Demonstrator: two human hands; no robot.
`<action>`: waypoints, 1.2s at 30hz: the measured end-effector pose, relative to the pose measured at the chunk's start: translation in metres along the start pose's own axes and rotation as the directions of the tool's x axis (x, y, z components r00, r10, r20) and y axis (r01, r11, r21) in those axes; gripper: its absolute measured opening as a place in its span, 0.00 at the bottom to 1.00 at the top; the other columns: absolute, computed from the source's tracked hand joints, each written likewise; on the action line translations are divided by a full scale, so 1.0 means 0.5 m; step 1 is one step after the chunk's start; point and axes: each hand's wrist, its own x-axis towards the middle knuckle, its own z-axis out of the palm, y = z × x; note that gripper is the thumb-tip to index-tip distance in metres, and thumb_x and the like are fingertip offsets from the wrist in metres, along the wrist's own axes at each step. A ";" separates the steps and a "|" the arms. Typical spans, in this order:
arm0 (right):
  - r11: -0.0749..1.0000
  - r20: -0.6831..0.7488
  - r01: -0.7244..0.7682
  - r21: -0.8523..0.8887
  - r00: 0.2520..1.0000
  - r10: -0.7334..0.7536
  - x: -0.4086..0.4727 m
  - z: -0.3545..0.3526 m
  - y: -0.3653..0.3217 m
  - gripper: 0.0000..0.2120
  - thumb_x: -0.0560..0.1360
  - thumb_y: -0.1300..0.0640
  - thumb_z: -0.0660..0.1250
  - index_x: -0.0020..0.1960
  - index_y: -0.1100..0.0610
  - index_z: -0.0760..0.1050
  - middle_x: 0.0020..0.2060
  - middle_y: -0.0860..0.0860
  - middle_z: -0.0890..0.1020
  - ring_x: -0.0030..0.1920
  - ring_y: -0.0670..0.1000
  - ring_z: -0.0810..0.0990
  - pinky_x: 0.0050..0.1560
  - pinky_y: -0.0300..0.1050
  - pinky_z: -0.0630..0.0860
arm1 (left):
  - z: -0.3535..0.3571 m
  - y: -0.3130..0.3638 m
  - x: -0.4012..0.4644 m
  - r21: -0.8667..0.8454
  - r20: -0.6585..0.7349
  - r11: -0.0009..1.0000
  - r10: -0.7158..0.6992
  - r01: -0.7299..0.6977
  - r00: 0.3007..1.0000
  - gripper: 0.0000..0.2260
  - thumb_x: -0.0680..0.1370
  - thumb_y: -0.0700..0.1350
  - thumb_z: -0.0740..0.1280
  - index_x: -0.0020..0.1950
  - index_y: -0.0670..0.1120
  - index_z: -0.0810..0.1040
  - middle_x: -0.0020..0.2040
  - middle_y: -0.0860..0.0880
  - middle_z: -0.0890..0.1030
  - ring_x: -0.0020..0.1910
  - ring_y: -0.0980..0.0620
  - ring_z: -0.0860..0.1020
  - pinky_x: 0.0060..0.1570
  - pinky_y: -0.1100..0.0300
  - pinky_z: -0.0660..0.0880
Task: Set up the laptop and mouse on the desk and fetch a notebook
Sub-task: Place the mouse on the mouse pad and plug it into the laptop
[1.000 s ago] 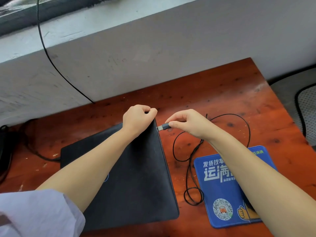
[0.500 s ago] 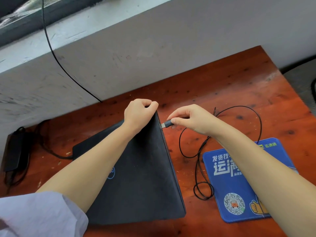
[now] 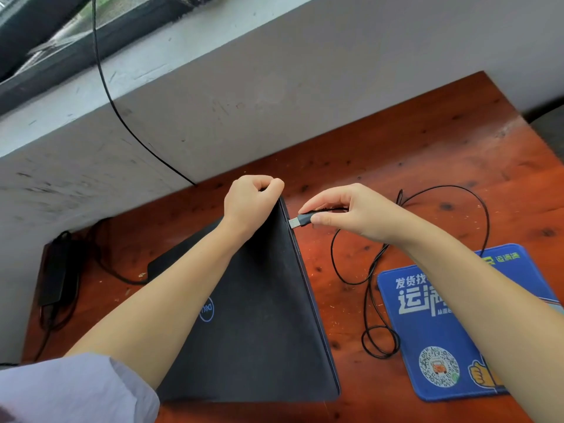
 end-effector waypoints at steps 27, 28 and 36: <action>0.897 -0.031 0.038 -0.441 0.998 -0.057 0.000 -0.004 -0.040 0.09 0.74 0.55 0.68 0.53 0.50 0.81 0.36 0.40 0.80 0.32 0.31 0.74 0.37 0.19 0.63 | 0.019 0.010 -0.006 0.056 0.020 0.997 -0.046 0.044 0.999 0.18 0.70 0.47 0.59 0.21 0.49 0.58 0.20 0.51 0.58 0.24 0.53 0.56 0.34 0.59 0.58; 0.901 -0.034 0.035 -0.433 0.998 -0.055 -0.001 -0.004 -0.037 0.09 0.74 0.55 0.68 0.54 0.50 0.81 0.36 0.39 0.80 0.33 0.32 0.74 0.37 0.19 0.64 | 0.020 0.009 -0.006 0.059 0.020 0.997 -0.047 0.045 0.999 0.18 0.70 0.48 0.59 0.21 0.49 0.58 0.20 0.51 0.58 0.24 0.53 0.56 0.32 0.59 0.58; 0.781 0.062 0.156 -0.604 0.987 -0.149 0.002 0.007 -0.030 0.11 0.76 0.54 0.64 0.58 0.52 0.78 0.40 0.44 0.74 0.44 0.43 0.68 0.47 0.42 0.70 | 0.010 0.006 -0.004 0.073 0.003 0.996 -0.041 0.040 0.999 0.17 0.69 0.49 0.58 0.21 0.49 0.59 0.20 0.51 0.58 0.24 0.54 0.56 0.28 0.58 0.56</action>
